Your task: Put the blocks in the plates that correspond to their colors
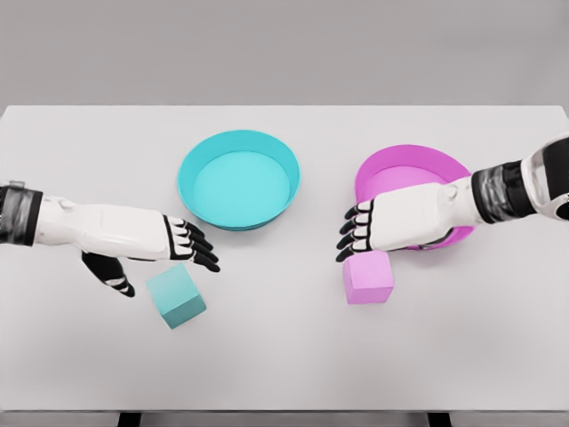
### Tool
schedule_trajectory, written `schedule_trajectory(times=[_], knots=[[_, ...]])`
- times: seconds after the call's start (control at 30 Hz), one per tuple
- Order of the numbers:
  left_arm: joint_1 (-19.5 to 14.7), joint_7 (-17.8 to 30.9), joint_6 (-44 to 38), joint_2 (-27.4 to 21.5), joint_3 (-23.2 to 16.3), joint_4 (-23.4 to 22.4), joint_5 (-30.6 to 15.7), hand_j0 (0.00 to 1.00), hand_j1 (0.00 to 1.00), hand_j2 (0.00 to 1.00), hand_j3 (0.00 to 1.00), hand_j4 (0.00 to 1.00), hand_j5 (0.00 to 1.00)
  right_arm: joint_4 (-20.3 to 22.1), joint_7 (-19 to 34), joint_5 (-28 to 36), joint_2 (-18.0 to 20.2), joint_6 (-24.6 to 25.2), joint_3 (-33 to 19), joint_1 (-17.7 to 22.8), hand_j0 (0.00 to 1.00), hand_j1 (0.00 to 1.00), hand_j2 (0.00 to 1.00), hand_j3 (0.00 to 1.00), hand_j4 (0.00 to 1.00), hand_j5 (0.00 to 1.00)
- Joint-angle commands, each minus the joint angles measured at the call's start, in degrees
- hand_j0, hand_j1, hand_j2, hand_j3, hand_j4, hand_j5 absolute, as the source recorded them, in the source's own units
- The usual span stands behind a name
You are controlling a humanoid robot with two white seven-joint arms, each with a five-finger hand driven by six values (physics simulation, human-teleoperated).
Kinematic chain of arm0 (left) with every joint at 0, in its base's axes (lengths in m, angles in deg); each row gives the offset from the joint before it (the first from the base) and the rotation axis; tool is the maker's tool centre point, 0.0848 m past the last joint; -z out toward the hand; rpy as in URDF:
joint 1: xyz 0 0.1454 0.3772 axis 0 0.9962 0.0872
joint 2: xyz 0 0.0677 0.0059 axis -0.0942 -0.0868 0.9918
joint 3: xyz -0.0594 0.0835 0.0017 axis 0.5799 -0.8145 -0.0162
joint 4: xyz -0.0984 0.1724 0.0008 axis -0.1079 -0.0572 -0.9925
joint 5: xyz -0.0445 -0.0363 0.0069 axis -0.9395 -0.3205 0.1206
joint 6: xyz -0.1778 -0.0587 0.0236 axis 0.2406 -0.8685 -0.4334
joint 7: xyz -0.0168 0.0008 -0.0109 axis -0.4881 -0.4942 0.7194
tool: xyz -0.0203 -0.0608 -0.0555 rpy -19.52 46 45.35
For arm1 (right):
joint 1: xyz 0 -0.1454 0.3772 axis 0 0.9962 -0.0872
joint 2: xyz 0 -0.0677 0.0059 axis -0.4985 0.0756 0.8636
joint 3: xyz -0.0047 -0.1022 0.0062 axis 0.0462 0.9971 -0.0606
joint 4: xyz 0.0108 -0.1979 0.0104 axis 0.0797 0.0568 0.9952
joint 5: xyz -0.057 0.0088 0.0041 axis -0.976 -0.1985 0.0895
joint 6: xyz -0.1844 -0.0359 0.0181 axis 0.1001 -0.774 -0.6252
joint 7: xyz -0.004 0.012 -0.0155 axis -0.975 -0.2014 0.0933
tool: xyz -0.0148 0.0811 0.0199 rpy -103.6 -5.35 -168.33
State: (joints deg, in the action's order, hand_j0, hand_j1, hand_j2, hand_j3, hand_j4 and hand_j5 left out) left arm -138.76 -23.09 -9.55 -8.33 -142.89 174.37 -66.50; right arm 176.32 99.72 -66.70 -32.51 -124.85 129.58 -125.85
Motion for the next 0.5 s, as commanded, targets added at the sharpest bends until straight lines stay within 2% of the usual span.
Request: schedule_trajectory(times=[0.0, 0.03, 0.07, 0.17, 0.47], knots=[[0.37, -0.03, -0.18, 1.0, 2.01, 0.01, 2.0, 1.0, 1.0, 1.0, 1.0, 1.0, 1.0, 0.02, -0.02, -0.51, -0.65, 0.14, 0.27, -0.09, 1.0, 1.0, 1.0, 1.0, 1.0, 1.0], [0.99, -0.03, -0.18, 1.18, 2.72, 0.01, 2.43, 1.0, 1.0, 1.0, 1.0, 1.0, 1.0, 0.02, -0.02, -0.51, -0.82, 0.14, 0.27, -0.35, 1.0, 1.0, 1.0, 1.0, 1.0, 1.0], [3.53, -0.03, -0.18, 2.76, 5.62, 0.01, 4.63, 1.0, 1.0, 1.0, 1.0, 1.0, 1.0, 0.02, -0.02, -0.51, -1.09, 0.14, 0.36, -0.44, 1.0, 1.0, 1.0, 1.0, 1.0, 1.0], [7.49, -0.03, -0.18, 3.03, 9.22, 0.01, 5.6, 1.0, 1.0, 1.0, 1.0, 1.0, 1.0, -0.07, -0.02, -0.77, -1.26, 0.14, 1.67, -0.44, 1.0, 1.0, 1.0, 1.0, 1.0, 1.0], [7.67, -0.03, -0.18, 2.85, 9.22, 0.01, 6.66, 1.0, 1.0, 1.0, 1.0, 1.0, 1.0, -0.07, -0.02, -2.35, -3.11, 0.14, 3.78, -0.44, 1.0, 1.0, 1.0, 1.0, 1.0, 1.0]])
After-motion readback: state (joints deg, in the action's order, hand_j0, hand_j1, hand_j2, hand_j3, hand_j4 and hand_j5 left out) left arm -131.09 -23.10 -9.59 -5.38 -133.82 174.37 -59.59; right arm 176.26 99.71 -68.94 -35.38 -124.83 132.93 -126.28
